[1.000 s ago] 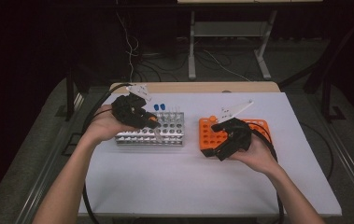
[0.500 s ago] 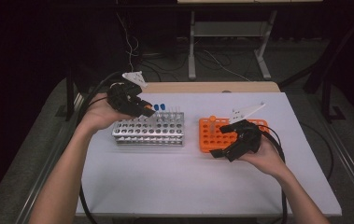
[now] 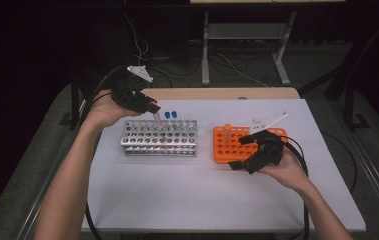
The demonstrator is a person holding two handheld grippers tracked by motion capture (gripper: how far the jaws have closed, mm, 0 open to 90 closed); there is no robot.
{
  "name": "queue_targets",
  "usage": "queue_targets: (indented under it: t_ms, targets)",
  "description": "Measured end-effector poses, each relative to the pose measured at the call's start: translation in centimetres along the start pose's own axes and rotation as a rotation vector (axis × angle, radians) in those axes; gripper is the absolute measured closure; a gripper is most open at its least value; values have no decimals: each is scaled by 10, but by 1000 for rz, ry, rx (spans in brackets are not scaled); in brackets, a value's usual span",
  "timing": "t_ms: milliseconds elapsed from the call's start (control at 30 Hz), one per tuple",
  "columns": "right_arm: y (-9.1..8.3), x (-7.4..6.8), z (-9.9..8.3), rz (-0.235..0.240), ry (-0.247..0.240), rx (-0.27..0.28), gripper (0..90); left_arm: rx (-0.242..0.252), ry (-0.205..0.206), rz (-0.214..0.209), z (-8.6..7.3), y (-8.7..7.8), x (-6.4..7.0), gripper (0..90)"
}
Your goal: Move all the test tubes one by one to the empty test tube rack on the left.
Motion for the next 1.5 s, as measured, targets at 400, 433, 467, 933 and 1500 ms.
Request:
queue_targets:
  t_ms: [400,433,467,933,1500]
  targets:
    - [2,1,-3,4,7,-2,2,0,-34,20,1,18,-20,688]
    - [3,1,-4,5,7,-4,2,-7,-34,20,1,20,-22,687]
    - [4,1,-4,6,7,-5,2,-10,-35,22,1,22,-23,688]
    - [5,4,-10,14,22,5,2,-17,-72,22,-1,42,-37,688]
    - [7,6,-17,20,34,9,2,-46,-93,-19,-13,74,-38,687]
Point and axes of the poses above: each handheld gripper's, and its own axes: y roughly forward along the jaws, z roughly out of its top, x roughly to its right, the point moved 7 cm from there along y, roughly forward along the jaws, and after that the axes turned 1 degree about -x, right-handed, at the moved point
